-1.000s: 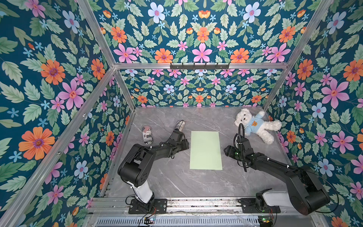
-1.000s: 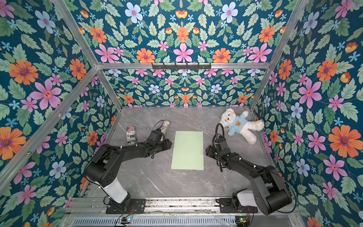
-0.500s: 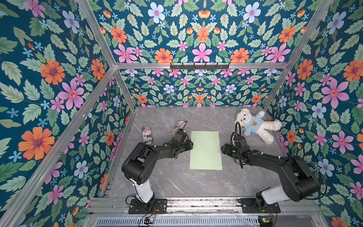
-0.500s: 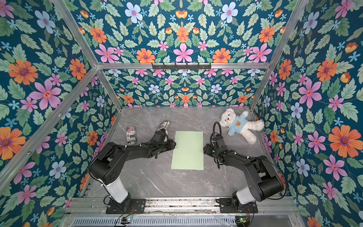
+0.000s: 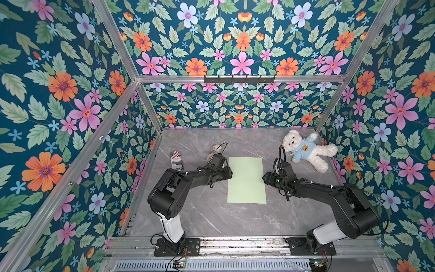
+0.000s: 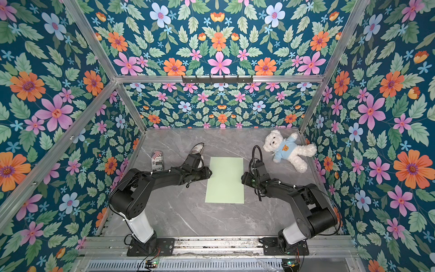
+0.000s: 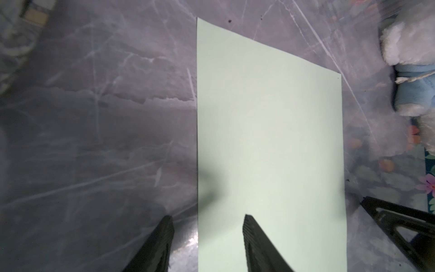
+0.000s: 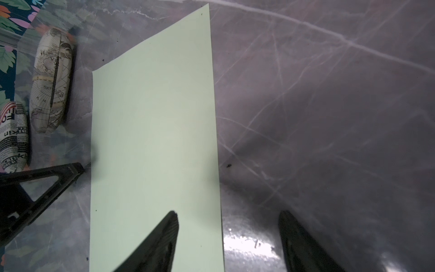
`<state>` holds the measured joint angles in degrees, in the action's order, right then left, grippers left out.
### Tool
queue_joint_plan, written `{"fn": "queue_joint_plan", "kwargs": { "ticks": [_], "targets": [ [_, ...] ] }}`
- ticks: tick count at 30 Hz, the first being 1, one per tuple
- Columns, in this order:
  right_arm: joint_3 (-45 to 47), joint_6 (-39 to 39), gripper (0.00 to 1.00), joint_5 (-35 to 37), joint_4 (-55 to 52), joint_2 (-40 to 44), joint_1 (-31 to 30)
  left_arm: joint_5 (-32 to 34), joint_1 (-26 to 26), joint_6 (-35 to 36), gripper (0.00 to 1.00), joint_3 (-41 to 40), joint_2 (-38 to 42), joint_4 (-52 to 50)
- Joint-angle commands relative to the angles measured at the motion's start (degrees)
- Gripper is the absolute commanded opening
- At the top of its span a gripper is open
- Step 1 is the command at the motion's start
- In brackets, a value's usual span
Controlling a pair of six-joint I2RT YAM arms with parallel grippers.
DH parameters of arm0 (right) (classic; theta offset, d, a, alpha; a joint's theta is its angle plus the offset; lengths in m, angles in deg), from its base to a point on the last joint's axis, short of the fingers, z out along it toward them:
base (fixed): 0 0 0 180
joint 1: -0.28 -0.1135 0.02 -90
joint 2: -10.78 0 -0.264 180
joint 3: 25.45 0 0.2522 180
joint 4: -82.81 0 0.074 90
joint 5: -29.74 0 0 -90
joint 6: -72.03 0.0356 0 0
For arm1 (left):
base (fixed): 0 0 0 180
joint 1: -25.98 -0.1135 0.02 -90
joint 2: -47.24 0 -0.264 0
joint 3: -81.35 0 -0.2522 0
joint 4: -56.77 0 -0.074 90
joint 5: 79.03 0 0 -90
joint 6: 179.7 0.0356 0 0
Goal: Fold the rectangular paper in half along the long edge
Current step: Pick up the paper from the center of the board.
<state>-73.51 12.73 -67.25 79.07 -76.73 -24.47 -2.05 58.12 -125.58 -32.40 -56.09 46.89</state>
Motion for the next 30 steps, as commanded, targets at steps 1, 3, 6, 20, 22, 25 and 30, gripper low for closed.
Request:
{"fn": "queue_joint_plan", "kwargs": {
  "ticks": [1, 3, 6, 20, 22, 25, 30],
  "targets": [
    [-0.49, 0.14, 0.71, -0.21, 0.83, -0.97, -0.12, -3.47, -0.06, -0.29, 0.50, -0.63, -1.74, -11.96],
    [-0.80, 0.15, 0.71, -0.86, 1.21, -1.80, -0.08, -4.79, -0.15, -0.56, 0.47, -0.72, -1.80, -12.01],
    [-1.29, 0.30, 0.71, -2.20, 1.73, -2.75, -0.11, -5.86, -0.40, -0.77, 0.45, -1.07, -1.10, -12.71],
    [-1.09, 1.01, 0.69, -8.46, 4.15, -5.11, -0.15, -4.87, -2.70, 0.51, 0.42, -1.60, -0.33, -15.18],
    [-1.12, 1.12, 0.69, -9.22, 4.84, -5.78, -0.14, -5.01, -2.69, 0.33, 0.42, -1.55, -0.70, -14.70],
    [-1.44, 1.15, 0.69, -10.18, 5.35, -6.89, -0.15, -5.26, -2.70, 0.07, 0.43, -1.34, -1.08, -14.19],
    [-2.08, 0.96, 0.69, -11.28, 5.36, -9.61, -0.24, -5.85, -2.63, -0.16, 0.42, -1.25, -1.27, -13.90]
  ]
}}
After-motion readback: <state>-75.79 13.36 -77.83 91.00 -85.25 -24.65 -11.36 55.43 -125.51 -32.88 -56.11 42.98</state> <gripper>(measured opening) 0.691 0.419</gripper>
